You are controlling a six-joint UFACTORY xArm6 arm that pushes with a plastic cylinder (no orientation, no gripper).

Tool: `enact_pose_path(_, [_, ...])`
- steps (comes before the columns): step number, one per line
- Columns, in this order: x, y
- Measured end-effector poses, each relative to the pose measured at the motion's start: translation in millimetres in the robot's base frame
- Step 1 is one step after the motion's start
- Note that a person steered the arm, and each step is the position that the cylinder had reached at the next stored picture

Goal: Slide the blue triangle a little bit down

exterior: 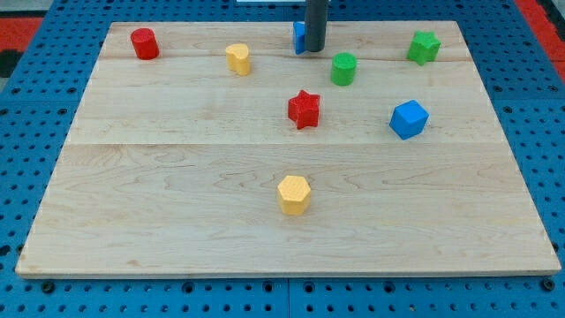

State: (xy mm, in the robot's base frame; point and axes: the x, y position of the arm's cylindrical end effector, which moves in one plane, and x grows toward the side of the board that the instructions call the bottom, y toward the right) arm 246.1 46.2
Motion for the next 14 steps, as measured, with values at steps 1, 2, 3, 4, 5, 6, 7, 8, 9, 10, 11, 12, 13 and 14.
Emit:
enact_pose_path(1, [0.0,23.9])
enact_pose_path(2, [-9.3,89.1])
enact_pose_path(3, [-27.1,77.9])
enact_pose_path(4, [-45.5,34.7])
enact_pose_path(5, [-52.2,-6.7])
enact_pose_path(6, [-52.4,-24.4])
enact_pose_path(7, [-52.4,-14.1])
enact_pose_path(8, [-52.6,16.6])
enact_pose_path(9, [-51.4,25.7])
enact_pose_path(10, [-45.9,19.2])
enact_pose_path(11, [-40.9,15.2])
enact_pose_path(12, [-33.9,6.8])
enact_pose_path(13, [-28.3,0.6])
enact_pose_path(14, [-28.3,-8.2])
